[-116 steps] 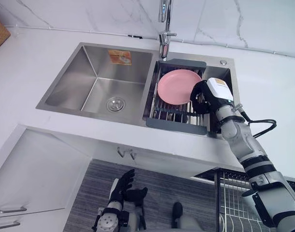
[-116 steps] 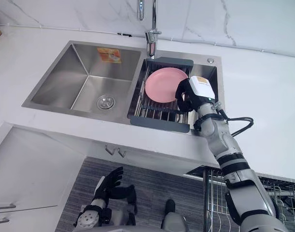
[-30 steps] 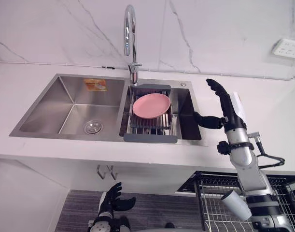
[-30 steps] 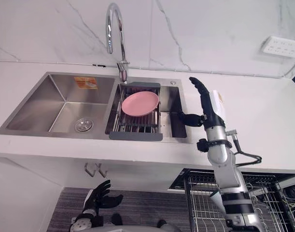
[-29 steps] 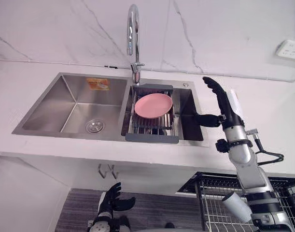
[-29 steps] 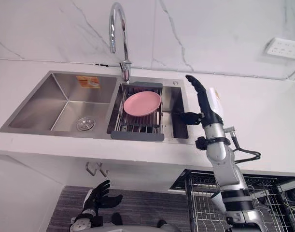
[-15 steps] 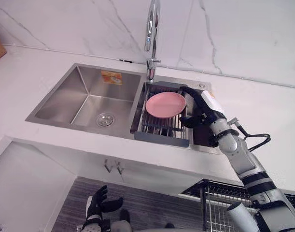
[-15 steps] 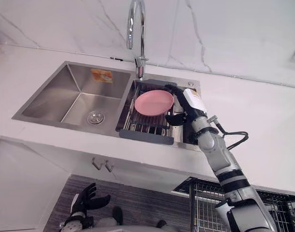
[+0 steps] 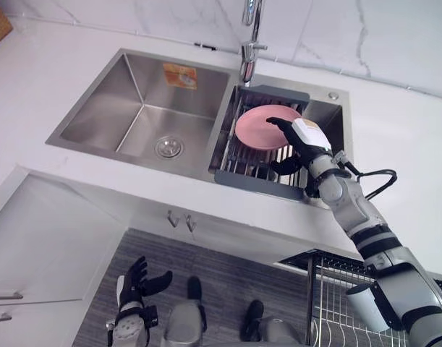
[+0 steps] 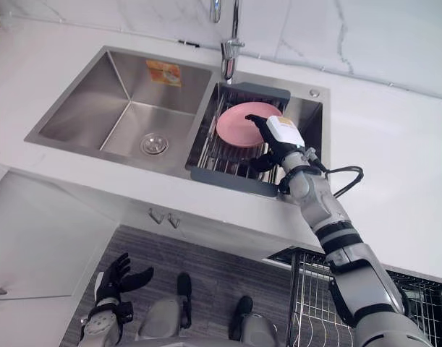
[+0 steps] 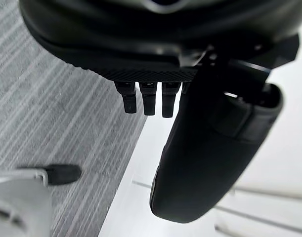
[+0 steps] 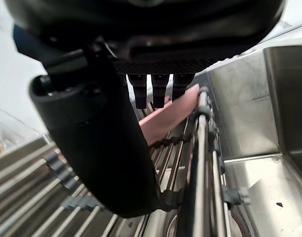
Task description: Walk over to the sink, pick up the cup, carry it to the dishwasher, place the cup inside the dishwasher, then close the dishwasher door
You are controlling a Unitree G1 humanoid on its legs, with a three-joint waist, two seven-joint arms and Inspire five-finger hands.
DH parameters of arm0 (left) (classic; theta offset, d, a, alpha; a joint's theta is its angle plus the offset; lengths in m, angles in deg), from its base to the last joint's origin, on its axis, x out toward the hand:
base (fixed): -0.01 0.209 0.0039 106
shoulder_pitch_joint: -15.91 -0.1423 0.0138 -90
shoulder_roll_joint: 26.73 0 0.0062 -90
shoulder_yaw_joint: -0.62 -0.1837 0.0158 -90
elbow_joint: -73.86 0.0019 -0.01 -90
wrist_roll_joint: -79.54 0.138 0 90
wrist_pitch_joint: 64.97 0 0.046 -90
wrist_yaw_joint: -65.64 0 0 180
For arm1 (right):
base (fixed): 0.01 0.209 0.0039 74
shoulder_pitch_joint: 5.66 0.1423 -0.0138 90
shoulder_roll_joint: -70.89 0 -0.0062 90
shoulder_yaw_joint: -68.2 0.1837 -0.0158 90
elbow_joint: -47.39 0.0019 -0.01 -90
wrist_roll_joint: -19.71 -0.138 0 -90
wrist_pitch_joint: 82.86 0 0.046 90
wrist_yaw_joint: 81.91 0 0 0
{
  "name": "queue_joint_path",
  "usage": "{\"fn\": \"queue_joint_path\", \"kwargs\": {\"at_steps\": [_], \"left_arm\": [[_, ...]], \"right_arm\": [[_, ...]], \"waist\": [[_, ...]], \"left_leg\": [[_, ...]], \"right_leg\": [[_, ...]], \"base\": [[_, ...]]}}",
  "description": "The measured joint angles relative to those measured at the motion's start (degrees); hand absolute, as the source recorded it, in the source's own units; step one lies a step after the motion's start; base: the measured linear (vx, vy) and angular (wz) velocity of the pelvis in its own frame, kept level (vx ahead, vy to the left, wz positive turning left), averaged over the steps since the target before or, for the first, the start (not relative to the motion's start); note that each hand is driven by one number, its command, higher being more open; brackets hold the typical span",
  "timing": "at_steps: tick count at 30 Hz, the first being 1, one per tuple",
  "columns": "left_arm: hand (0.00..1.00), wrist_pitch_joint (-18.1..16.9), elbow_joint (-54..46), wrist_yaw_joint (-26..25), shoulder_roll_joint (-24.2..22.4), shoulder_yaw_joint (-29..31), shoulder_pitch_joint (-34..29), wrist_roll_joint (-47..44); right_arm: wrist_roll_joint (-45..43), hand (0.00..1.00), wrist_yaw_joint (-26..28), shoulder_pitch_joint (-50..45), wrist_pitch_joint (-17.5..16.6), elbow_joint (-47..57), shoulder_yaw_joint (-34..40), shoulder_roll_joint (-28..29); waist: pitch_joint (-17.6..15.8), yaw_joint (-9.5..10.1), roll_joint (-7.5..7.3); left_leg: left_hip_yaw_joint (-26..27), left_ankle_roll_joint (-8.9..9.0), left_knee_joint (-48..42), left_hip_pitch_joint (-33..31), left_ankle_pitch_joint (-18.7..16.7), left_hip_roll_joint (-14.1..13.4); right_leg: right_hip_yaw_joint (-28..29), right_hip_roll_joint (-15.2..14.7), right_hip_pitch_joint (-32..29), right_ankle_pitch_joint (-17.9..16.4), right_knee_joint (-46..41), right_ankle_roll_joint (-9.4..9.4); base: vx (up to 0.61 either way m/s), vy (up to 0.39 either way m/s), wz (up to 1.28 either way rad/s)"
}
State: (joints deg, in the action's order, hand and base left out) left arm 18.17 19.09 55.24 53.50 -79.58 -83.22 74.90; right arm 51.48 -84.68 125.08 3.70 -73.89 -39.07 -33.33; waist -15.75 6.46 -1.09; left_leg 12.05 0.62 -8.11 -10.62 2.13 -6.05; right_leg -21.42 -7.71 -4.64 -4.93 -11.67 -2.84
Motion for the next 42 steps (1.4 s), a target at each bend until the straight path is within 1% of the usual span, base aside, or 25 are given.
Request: {"fn": "queue_joint_path", "kwargs": {"at_steps": [1, 2, 4, 7, 10, 11, 13, 16, 19, 23, 25, 26, 28, 29, 30, 31, 33, 35, 36, 37, 38, 40, 41, 42], "left_arm": [[0.9, 0.01, -0.02, -0.46, 0.03, 0.0, 0.02, -0.09], [0.9, 0.0, -0.02, -0.55, 0.01, -0.08, 0.14, -0.45], [0.9, -0.04, -0.16, -0.67, -0.15, -0.13, 1.39, -1.1], [0.9, -0.14, -0.65, -0.89, -0.16, -0.13, 2.02, -1.16], [0.9, -0.26, -1.04, -1.12, -0.18, -0.15, 2.05, -1.22], [0.9, -0.32, -1.05, -1.1, -0.43, -0.28, 2.52, -1.25], [0.9, -0.49, -1.05, -1.08, -0.66, -0.32, 3.08, -1.24], [0.9, -0.72, -1.05, -1.08, -0.66, -0.37, 3.21, -1.23], [0.9, -0.72, -1.03, -1.07, -0.67, -0.53, 3.16, -1.17], [0.9, -0.72, -1.0, -0.86, -0.82, -1.38, 3.16, -1.02], [0.9, -0.67, -0.75, -0.77, -0.99, -1.53, 3.1, -0.91], [0.9, -0.62, -0.64, -0.76, -0.99, -1.64, 3.01, -0.9], [0.9, -0.55, 0.6, -0.6, -0.84, -2.61, 2.95, -0.67], [0.9, -0.53, 1.08, -0.56, -0.85, -2.79, 2.96, -0.36], [0.9, -0.37, 1.95, -0.34, -0.85, -3.11, 2.95, 0.27], [0.9, -0.33, 2.33, -0.24, -0.87, -3.38, 2.95, 0.26], [0.9, 0.15, 4.04, 0.53, -1.21, -3.55, 2.99, 0.37], [0.9, 0.36, 5.21, 0.89, -1.49, -3.57, 2.92, 0.44], [0.9, 0.57, 6.05, 0.99, -1.75, -3.58, 2.67, 0.78], [0.9, 0.69, 6.35, 1.04, -1.93, -3.58, 2.5, 1.26], [0.9, 0.76, 6.7, 1.1, -2.41, -3.63, 2.11, 1.38], [0.9, 0.76, 7.22, 1.26, -2.87, -3.63, 1.81, 1.38], [0.9, 0.76, 7.88, 1.68, -2.96, -3.65, 1.7, 1.38], [0.9, 0.76, 8.14, 1.71, -2.95, -3.64, 1.38, 1.39]], "right_arm": [[1.09, 0.9, -0.6, 1.71, 0.31, -0.88, 0.0, 0.38], [1.98, 0.3, -1.41, 3.1, 0.55, -2.23, 0.0, 0.78], [4.53, 0.3, -3.42, 6.5, 1.81, -5.01, -0.01, 1.24], [7.11, 0.3, -4.52, 7.36, 2.2, -5.54, -0.01, 1.49], [10.29, 0.3, -7.23, 8.59, 2.07, -5.82, 0.02, 2.47], [10.54, 0.3, -9.04, 9.79, 2.11, -5.82, 0.47, 2.49], [10.6, 0.3, -10.52, 10.98, 2.14, -5.7, 0.97, 2.5], [10.62, 0.3, -11.74, 11.41, 2.56, -4.13, 2.1, 2.5], [10.57, 0.3, -11.58, 9.66, 2.58, 0.37, 2.4, 2.47], [10.41, 0.3, -11.67, 3.45, 2.16, 11.96, 5.03, 1.41], [9.98, 0.3, -12.14, -0.77, 0.87, 20.5, 8.12, 0.14], [9.92, 0.3, -12.4, -1.78, 0.68, 22.51, 8.74, -0.09], [9.23, 0.3, -13.02, -6.34, -0.54, 30.38, 11.96, -0.62], [8.65, 0.3, -13.11, -7.54, -0.84, 32.18, 12.67, -0.72], [7.67, 0.3, -13.31, -10.1, -1.5, 35.56, 14.3, -0.75], [7.59, 0.3, -13.42, -11.48, -1.78, 37.23, 15.14, -0.75], [5.74, 0.3, -13.5, -17.17, -3.28, 42.81, 18.74, -0.72], [4.19, 0.3, -13.49, -21.91, -3.75, 45.41, 21.28, -0.51], [2.68, 0.3, -13.4, -24.88, -4.14, 46.18, 22.69, 0.14], [1.81, 0.3, -13.29, -26.58, -4.41, 46.51, 23.61, 0.72], [0.75, 0.3, -13.16, -30.07, -4.52, 47.43, 25.73, 2.14], [-1.17, 0.3, -12.74, -34.66, -4.62, 48.91, 29.1, 4.47], [-1.74, 0.3, -12.45, -37.67, -4.62, 50.07, 31.51, 6.23], [-2.84, 0.3, -12.32, -40.17, -4.7, 50.79, 33.44, 8.01]], "waist": [[-0.08, 0.03, 0.05], [-0.18, 0.14, 0.12], [-1.72, 0.78, 0.42], [-2.17, 1.23, 0.51], [-3.1, 1.02, 0.63], [-3.56, 0.91, 0.88], [-3.85, 0.98, 1.08], [-4.04, 1.19, 1.13], [-4.75, 0.68, 1.13], [-4.75, 0.02, 1.12], [-4.74, -0.76, 1.12], [-4.74, -0.97, 1.1], [-4.68, -2.16, 1.02], [-4.66, -2.65, 0.97], [-4.45, -3.35, 0.61], [-4.36, -3.54, 0.47], [-3.75, -5.04, -0.19], [-3.14, -5.96, -0.73], [-1.91, -6.34, -1.05], [-1.19, -6.49, -1.16], [0.32, -7.12, -1.12], [1.31, -7.65, -1.12], [2.23, -8.14, -1.01], [2.6, -9.3, -0.96]], "left_leg": [[-0.16, -0.01, -0.25, -0.8, 0.02, -0.01], [-0.21, -0.03, -0.48, -1.21, 0.03, -0.06], [-0.45, -0.05, -0.98, -1.47, 0.05, -0.13], [-0.77, -0.03, -1.48, -2.93, 0.07, -0.19], [-0.95, -0.06, -1.86, -3.34, 0.09, -0.29], [-1.03, -0.05, -2.0, -3.47, 0.08, -0.3], [-1.23, -0.01, -2.09, -3.81, 0.05, -0.3], [-1.3, -0.04, -2.29, -4.33, 0.08, -0.3], [-0.99, -0.08, -2.89, -4.34, 0.06, -0.48], [-0.26, -0.18, -4.11, -4.31, -0.49, -0.93], [0.75, -0.17, -4.54, -3.35, -1.51, -1.11], [1.23, -0.16, -4.65, -2.99, -1.76, -1.15], [2.77, -0.2, -5.48, -1.33, -3.08, -1.4], [2.97, -0.18, -5.73, -0.99, -3.46, -1.41], [3.93, -0.25, -6.18, -0.3, -4.06, -1.49], [4.55, -0.18, -6.22, 0.1, -4.33, -1.57], [6.17, -0.12, -6.74, 0.95, -5.33, -1.85], [7.38, -0.17, -7.07, 2.05, -5.87, -2.06], [8.47, -0.09, -7.15, 2.61, -6.33, -2.32], [8.96, -0.1, -7.27, 2.8, -6.4, -2.41], [9.45, -0.1, -7.76, 2.97, -6.65, -2.57], [10.86, -0.04, -8.1, 4.33, -7.2, -2.8], [11.93, 0.0, -8.26, 4.86, -7.78, -2.94], [12.8, 0.02, -8.55, 5.42, -8.22, -3.06]], "right_leg": [[-0.01, -0.15, -0.96, -0.22, -0.7, 0.09], [-0.02, -0.21, -1.44, -0.34, -1.17, 0.14], [-0.25, -0.35, -1.72, -0.76, -2.09, 0.31], [-0.67, -0.47, -3.1, -1.25, -2.9, 0.42], [-0.72, -0.48, -3.47, -1.4, -3.5, 0.48], [-0.84, -0.49, -3.52, -1.56, -3.52, 0.51], [-1.05, -0.52, -3.76, -1.79, -3.72, 0.65], [-0.94, -0.67, -4.43, -2.14, -4.47, 0.65], [-0.78, -0.71, -4.43, -2.15, -5.08, 0.65], [-0.28, -0.68, -4.39, -2.15, -5.55, 0.64], [0.77, -0.68, -4.06, -2.22, -5.9, 0.54], [1.15, -0.71, -3.94, -2.26, -5.95, 0.47], [2.76, -0.72, -2.93, -2.49, -5.98, 0.13], [3.01, -0.73, -2.55, -2.71, -5.96, -0.04], [3.88, -0.8, -2.24, -3.12, -5.96, -0.2], [4.26, -0.78, -2.24, -3.13, -5.95, -0.23], [5.75, -0.7, -2.12, -3.13, -5.51, -0.39], [6.75, -0.56, -1.4, -2.97, -5.12, -0.63], [7.93, -0.33, -1.4, -2.78, -4.77, -0.87], [8.39, -0.26, -1.37, -2.7, -4.53, -0.97], [8.81, -0.15, -1.05, -2.45, -4.15, -1.22], [9.78, -0.08, -0.38, -2.19, -3.8, -1.48], [10.75, 0.0, -0.41, -2.14, -3.75, -1.57], [11.78, 0.12, -0.46, -2.0, -3.66, -1.79]], "base": [[-0.03, 0.008, 0.03], [0.0, 0.0, 0.0], [-0.01, 0.004, 0.07], [-0.02, 0.004, 0.08], [0.0, 0.0, 0.0], [-0.01, 0.014, 0.04], [-0.01, 0.013, 0.06], [0.04, 0.004, 0.03], [0.05, 0.006, -0.02], [0.04, 0.008, -0.07], [0.04, 0.022, -0.2], [0.03, 0.028, -0.32], [0.03, 0.031, -0.33], [0.02, 0.029, -0.3], [0.01, 0.023, -0.28], [0.02, 0.026, -0.38], [0.02, 0.028, -0.37], [0.04, 0.031, -0.35], [0.05, 0.03, -0.42], [0.08, 0.028, -0.4], [0.1, 0.03, -0.31], [0.07, 0.038, -0.37], [0.03, 0.045, -0.45], [0.02, 0.036, -0.47]]}}
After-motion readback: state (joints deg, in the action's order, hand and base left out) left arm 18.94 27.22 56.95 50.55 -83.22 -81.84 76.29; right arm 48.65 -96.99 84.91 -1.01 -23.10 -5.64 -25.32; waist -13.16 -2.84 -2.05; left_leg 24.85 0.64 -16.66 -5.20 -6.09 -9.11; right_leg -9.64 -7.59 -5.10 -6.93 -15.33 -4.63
